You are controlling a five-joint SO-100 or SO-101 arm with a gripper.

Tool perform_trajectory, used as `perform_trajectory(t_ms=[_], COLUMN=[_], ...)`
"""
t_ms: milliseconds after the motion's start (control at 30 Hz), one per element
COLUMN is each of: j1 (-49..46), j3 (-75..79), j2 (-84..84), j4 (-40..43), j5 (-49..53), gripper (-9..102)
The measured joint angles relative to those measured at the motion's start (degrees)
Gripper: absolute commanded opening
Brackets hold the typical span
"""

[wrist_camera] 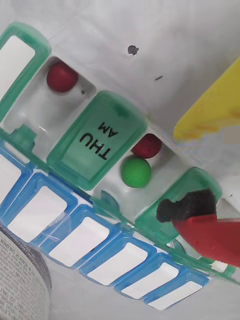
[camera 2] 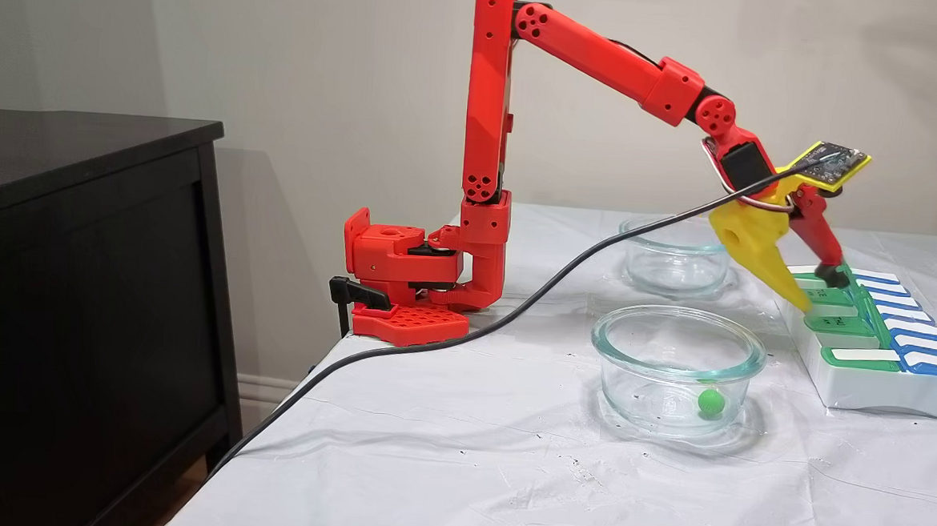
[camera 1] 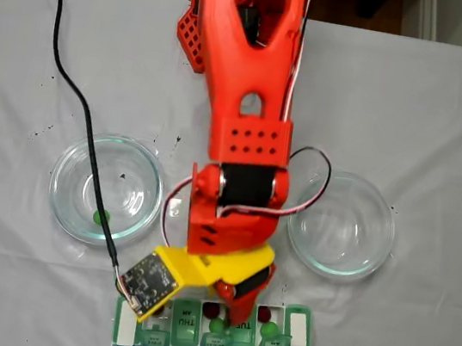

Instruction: Sort medicines into box.

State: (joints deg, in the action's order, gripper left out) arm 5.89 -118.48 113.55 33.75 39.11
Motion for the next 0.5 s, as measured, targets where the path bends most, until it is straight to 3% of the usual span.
perform_trajectory(t_ms=[300, 500], j1=[-6.9, -17.2], j3=[1.2, -1.2], j2=[15.0, 24.6], j4=[22.1, 25.8], j5=[13.1, 25.0], gripper=[0, 0])
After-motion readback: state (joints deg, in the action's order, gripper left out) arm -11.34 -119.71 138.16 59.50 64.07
